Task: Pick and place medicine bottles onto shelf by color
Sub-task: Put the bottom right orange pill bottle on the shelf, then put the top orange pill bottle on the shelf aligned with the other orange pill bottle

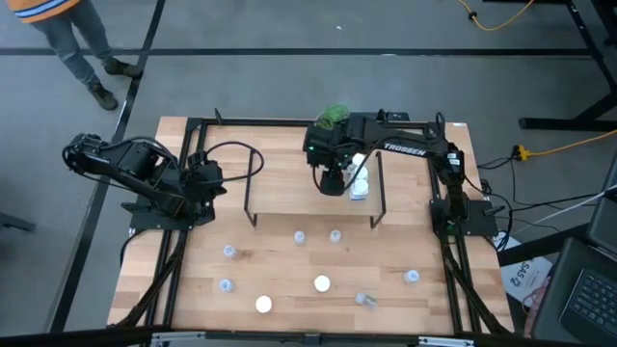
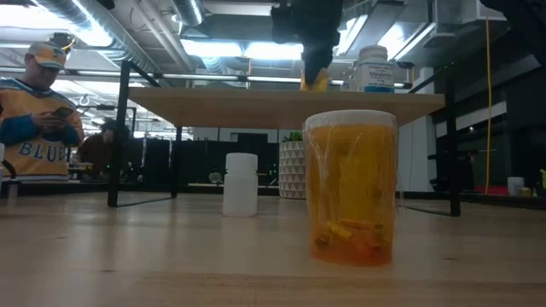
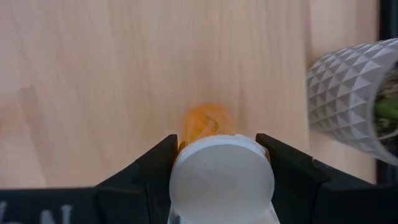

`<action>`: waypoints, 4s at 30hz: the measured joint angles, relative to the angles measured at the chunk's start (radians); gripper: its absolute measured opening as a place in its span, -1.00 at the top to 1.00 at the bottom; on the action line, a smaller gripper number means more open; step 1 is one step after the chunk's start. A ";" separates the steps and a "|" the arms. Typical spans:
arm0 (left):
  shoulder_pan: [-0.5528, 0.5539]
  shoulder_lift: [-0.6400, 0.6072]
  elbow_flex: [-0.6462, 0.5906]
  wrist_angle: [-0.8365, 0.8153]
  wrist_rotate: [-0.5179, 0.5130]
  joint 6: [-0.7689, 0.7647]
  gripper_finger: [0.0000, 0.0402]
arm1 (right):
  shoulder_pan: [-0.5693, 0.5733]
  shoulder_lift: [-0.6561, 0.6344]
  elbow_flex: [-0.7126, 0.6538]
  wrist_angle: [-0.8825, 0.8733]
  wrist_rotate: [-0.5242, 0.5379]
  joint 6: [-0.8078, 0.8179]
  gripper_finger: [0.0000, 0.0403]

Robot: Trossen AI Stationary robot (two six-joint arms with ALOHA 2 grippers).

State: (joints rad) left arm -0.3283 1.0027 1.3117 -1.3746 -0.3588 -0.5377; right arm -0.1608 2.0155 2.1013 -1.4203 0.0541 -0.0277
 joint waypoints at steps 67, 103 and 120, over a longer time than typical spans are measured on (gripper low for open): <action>0.000 0.000 0.000 0.000 0.000 -0.003 1.00 | 0.698 -0.080 -0.529 0.817 0.008 0.438 -0.27; 0.000 0.000 -0.001 0.000 0.000 -0.005 1.00 | 0.659 0.008 -0.655 0.978 0.016 0.286 -0.47; 0.000 0.000 -0.001 0.000 0.000 -0.004 1.00 | 0.662 0.053 -0.653 0.981 0.032 0.287 -0.47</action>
State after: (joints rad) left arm -0.3279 1.0027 1.3109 -1.3743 -0.3592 -0.5419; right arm 0.5011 2.0682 1.4480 -0.4395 0.0856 0.2595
